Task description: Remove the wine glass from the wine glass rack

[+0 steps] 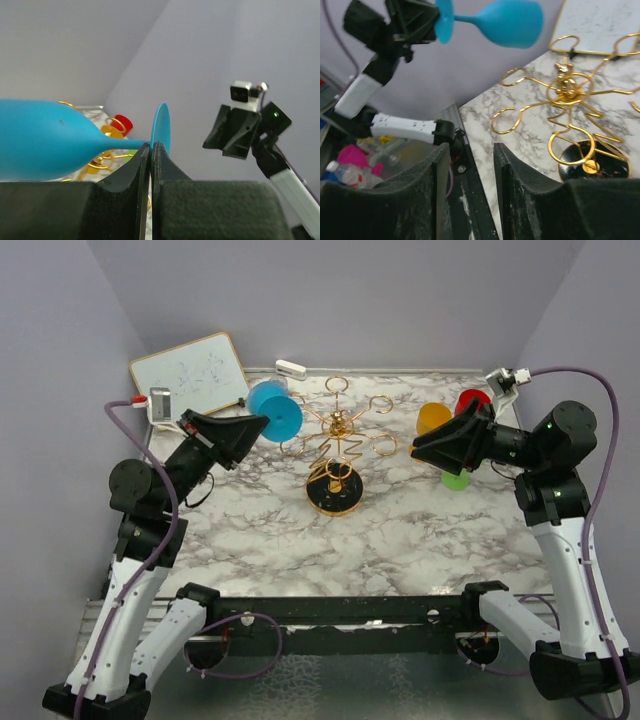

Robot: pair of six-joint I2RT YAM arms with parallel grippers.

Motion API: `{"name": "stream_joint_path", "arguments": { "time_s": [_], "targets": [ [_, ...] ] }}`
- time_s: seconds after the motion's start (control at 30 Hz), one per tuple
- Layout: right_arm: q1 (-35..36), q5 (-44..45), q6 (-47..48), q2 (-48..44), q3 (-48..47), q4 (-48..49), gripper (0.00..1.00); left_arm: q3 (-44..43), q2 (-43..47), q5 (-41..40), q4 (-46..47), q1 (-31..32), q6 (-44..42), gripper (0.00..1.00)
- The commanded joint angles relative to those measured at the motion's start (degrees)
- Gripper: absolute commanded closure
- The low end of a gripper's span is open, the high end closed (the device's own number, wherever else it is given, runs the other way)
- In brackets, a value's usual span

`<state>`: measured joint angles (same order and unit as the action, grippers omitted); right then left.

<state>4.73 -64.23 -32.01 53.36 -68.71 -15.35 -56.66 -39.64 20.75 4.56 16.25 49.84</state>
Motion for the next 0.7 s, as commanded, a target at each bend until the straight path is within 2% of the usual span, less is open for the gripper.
{"name": "stream_joint_path", "arguments": {
  "time_s": [0.0,0.17,0.3,0.47,0.6,0.67],
  "targets": [
    [1.9,-11.9,-10.3,-0.4,1.5,18.1,0.57,2.2,-4.2,18.6,21.6,0.1,5.5,1.0],
    [3.0,-10.4,-4.5,1.1,-3.7,11.6,0.56,1.8,-7.0,26.0,35.3,0.3,10.9,1.0],
    [3.0,-8.4,-4.4,2.9,-5.0,12.4,0.56,0.9,-8.1,30.3,47.6,0.4,18.1,1.0],
    [3.1,-9.9,-10.1,4.4,-4.6,22.0,0.56,0.8,-7.5,34.2,60.9,0.4,26.4,1.0],
    [3.1,-11.2,-13.7,5.3,-4.4,27.1,0.54,3.1,-8.4,35.4,76.6,0.4,36.5,1.0],
    [3.6,-12.6,-18.3,5.4,-3.0,33.4,0.54,4.4,-9.0,35.7,81.0,0.4,39.6,1.0]
  ]
}}
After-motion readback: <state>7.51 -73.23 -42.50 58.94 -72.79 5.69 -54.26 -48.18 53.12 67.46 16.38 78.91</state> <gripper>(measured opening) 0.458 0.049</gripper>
